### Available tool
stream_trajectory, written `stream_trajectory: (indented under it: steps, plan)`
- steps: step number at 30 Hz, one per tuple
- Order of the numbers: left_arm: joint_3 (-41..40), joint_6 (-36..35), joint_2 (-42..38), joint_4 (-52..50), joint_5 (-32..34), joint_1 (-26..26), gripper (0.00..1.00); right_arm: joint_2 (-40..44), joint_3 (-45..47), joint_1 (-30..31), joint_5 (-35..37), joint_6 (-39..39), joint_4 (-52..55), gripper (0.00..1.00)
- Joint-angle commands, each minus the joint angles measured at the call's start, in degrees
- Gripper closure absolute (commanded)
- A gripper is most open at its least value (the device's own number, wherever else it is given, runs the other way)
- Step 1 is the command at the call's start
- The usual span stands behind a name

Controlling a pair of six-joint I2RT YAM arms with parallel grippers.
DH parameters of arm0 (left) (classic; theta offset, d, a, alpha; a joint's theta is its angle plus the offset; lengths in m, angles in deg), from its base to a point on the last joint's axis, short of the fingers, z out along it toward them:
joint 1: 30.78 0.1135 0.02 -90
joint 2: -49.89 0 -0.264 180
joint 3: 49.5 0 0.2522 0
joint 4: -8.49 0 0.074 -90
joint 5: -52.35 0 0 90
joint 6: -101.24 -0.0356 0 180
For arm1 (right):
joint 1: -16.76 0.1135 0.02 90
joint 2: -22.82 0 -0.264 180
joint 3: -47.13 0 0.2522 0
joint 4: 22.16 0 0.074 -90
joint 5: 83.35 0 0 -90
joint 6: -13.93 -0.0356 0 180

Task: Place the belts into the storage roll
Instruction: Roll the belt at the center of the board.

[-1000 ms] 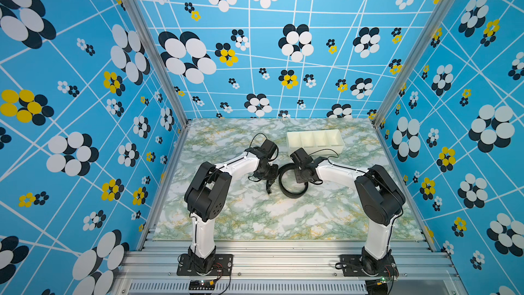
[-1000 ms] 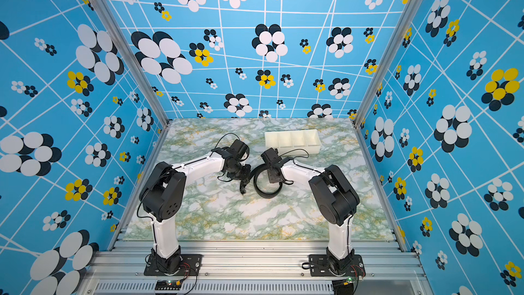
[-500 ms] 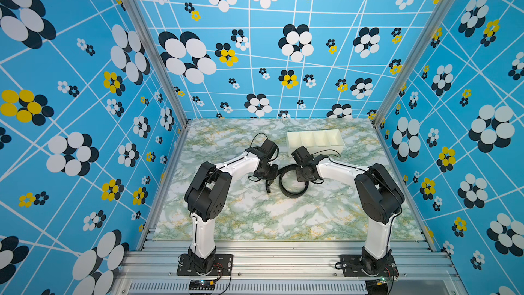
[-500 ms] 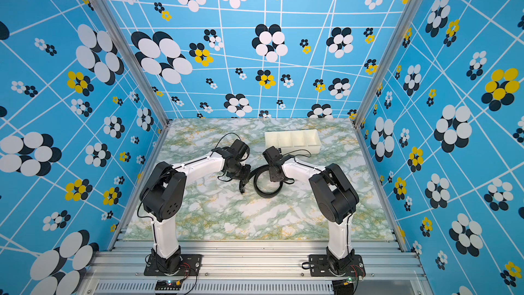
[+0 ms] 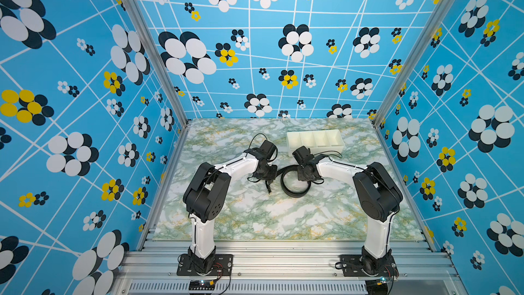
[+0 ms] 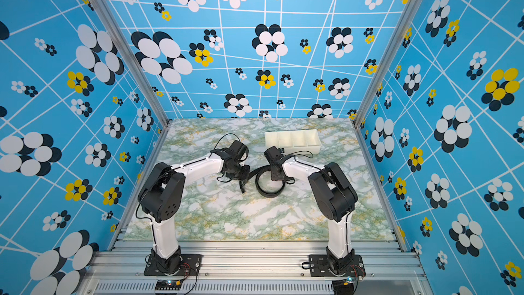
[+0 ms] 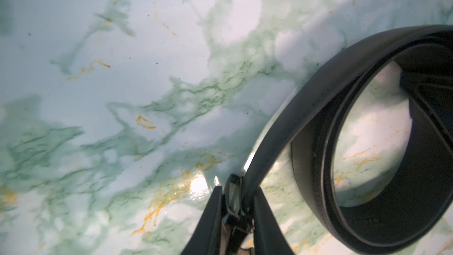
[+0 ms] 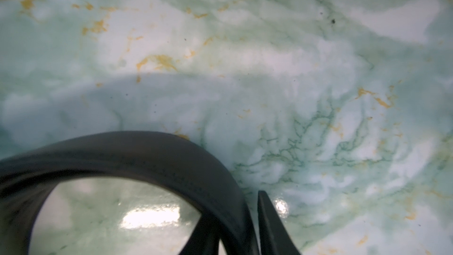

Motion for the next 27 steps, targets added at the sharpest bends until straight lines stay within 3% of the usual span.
stream_trajectory:
  steps: [1, 27]
  plan:
    - [-4.4, 0.2, 0.1, -6.2, 2.5, 1.4, 1.0, -2.4, 0.0, -2.0, 4.0, -2.9, 5.7, 0.7]
    - [-13.3, 0.6, -6.1, -4.3, 2.2, 7.4, 1.0, -2.7, 2.3, -3.8, 4.6, -8.2, 7.7, 0.64]
